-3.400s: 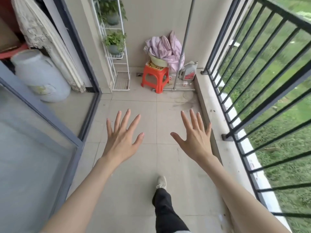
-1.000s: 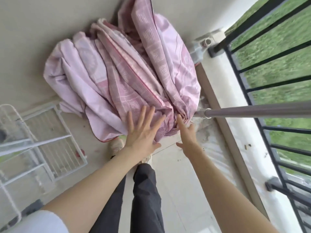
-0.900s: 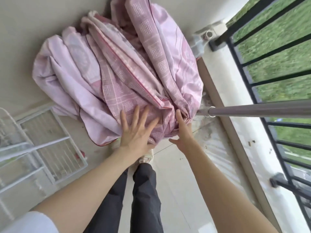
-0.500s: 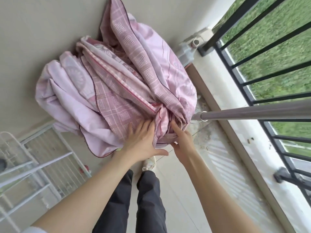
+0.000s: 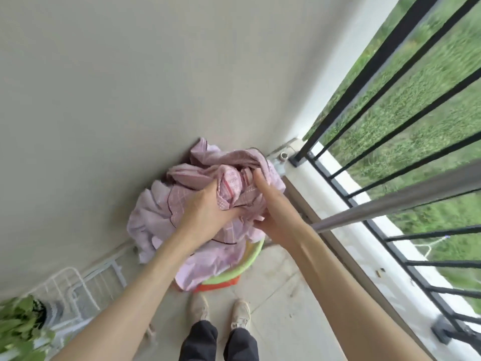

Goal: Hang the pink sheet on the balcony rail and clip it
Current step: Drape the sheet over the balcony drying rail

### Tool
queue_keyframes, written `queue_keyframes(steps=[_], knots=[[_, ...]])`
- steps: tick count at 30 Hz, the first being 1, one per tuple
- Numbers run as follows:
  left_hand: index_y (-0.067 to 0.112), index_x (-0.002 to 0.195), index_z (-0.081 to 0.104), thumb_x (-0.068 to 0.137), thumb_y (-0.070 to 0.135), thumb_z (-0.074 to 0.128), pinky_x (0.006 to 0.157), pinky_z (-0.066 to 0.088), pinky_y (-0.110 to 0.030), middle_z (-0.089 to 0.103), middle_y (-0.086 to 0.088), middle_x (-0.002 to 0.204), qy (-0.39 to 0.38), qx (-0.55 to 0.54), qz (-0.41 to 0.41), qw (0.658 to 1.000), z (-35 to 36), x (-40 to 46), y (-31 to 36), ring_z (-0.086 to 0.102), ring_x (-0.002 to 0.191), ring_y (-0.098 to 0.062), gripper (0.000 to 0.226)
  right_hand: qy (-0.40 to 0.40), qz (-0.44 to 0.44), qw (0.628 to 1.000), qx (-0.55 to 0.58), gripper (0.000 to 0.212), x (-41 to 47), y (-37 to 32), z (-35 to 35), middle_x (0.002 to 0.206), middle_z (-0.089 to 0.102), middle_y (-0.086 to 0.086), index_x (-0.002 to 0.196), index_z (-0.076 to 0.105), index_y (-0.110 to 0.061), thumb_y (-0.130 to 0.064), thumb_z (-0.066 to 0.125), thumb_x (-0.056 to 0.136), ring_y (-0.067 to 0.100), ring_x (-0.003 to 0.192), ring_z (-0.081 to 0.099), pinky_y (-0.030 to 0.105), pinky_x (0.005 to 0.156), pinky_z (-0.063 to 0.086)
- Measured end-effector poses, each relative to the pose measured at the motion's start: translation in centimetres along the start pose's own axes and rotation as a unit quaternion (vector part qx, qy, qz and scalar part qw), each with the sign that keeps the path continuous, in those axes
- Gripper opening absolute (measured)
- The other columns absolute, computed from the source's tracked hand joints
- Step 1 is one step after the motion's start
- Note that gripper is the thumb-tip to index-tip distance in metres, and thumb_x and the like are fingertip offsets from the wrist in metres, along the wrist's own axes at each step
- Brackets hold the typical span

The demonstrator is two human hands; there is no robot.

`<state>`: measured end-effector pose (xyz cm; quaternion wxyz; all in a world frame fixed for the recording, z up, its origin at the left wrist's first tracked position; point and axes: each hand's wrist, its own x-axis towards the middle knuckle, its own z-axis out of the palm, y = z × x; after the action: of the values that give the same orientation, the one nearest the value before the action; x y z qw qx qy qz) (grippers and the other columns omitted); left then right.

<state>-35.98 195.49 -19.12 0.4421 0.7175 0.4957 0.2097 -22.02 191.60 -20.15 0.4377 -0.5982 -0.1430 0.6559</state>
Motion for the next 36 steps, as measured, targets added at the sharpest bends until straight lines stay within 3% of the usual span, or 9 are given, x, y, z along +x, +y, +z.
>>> queue_keyframes(steps=[2,5,7,12,16,21,24,28,36], knots=[[0.028,0.106,0.058,0.063,0.027,0.083,0.073,0.041,-0.009,0.064,0.017,0.093,0.000,-0.013,0.001,1.000,-3.5,0.9,3.0,0.062,0.091,-0.006,0.050,-0.025,-0.033,0.999,0.004,0.071,-1.6,-4.0,2.2,0.125,0.062,0.003,0.126,0.054,-0.028,-0.067,0.064,0.068,0.020,0.108,0.060,0.035,0.079,0.053],[0.019,0.108,0.062,0.059,0.028,0.084,0.091,0.049,-0.036,0.070,0.004,0.100,0.015,-0.048,0.030,0.998,-8.6,2.3,8.0,0.064,0.097,-0.016,0.055,-0.068,-0.101,0.991,0.047,0.045,-4.6,-10.4,5.4,0.121,0.063,0.015,0.125,0.054,-0.012,-0.041,0.055,0.090,0.026,0.108,0.063,0.034,0.083,0.056],[0.018,0.105,0.063,0.062,0.021,0.084,0.091,0.049,-0.042,0.071,0.001,0.098,0.038,-0.063,0.060,0.995,-11.8,3.0,11.6,0.065,0.095,-0.017,0.048,-0.071,-0.148,0.986,0.038,0.045,-6.6,-14.9,7.5,0.119,0.062,0.023,0.125,0.052,-0.005,-0.034,0.057,0.091,0.030,0.104,0.064,0.033,0.078,0.058],[0.021,0.097,0.064,0.066,0.022,0.082,0.083,0.052,-0.034,0.071,0.006,0.090,0.124,-0.103,0.164,0.973,-18.3,3.1,21.5,0.066,0.086,-0.014,0.036,-0.070,-0.248,0.966,-0.014,0.050,-12.9,-25.0,11.4,0.118,0.062,0.024,0.124,0.052,0.000,-0.033,0.061,0.087,0.032,0.101,0.063,0.040,0.088,0.053],[0.020,0.094,0.065,0.070,0.024,0.079,0.074,0.051,-0.024,0.071,0.007,0.087,0.137,-0.112,0.250,0.952,-22.2,2.2,29.1,0.065,0.079,-0.008,0.028,-0.059,-0.317,0.945,-0.055,0.051,-19.0,-31.2,12.7,0.115,0.065,0.019,0.118,0.058,-0.001,-0.040,0.062,0.085,0.030,0.104,0.064,0.040,0.094,0.051],[0.010,0.095,0.064,0.072,0.025,0.077,0.072,0.052,-0.020,0.071,-0.002,0.090,0.116,-0.136,0.352,0.919,-25.1,0.4,38.0,0.064,0.077,-0.008,0.030,-0.018,-0.413,0.906,-0.092,0.053,-27.2,-37.2,12.6,0.114,0.066,0.019,0.112,0.062,0.002,-0.043,0.063,0.084,0.031,0.106,0.064,0.042,0.098,0.048],[0.014,0.090,0.063,0.075,0.027,0.075,0.067,0.050,-0.015,0.066,0.009,0.076,0.084,-0.162,0.403,0.897,-25.5,-1.1,43.3,0.062,0.072,-0.005,0.023,0.006,-0.471,0.877,-0.093,0.049,-31.9,-40.1,11.4,0.107,0.068,0.016,0.108,0.064,-0.001,-0.044,0.062,0.084,0.028,0.100,0.065,0.041,0.098,0.048],[0.021,0.110,0.058,0.083,0.020,0.066,0.077,0.049,-0.014,0.068,0.012,0.096,-0.009,-0.172,0.482,0.859,-23.9,-3.5,48.8,0.065,0.089,0.000,0.028,0.055,-0.527,0.845,-0.080,0.059,-37.8,-41.8,8.3,0.117,0.065,0.018,0.118,0.060,-0.001,-0.048,0.063,0.081,0.031,0.108,0.063,0.044,0.099,0.047],[0.011,0.126,0.048,0.088,0.025,0.059,0.075,0.046,-0.009,0.063,0.009,0.101,-0.122,-0.189,0.590,0.775,-17.6,-9.4,56.8,0.062,0.087,0.005,0.041,0.130,-0.626,0.768,-0.048,0.069,-49.4,-40.5,1.2,0.115,0.064,0.020,0.121,0.059,-0.003,-0.048,0.070,0.071,0.033,0.103,0.063,0.041,0.091,0.050]])
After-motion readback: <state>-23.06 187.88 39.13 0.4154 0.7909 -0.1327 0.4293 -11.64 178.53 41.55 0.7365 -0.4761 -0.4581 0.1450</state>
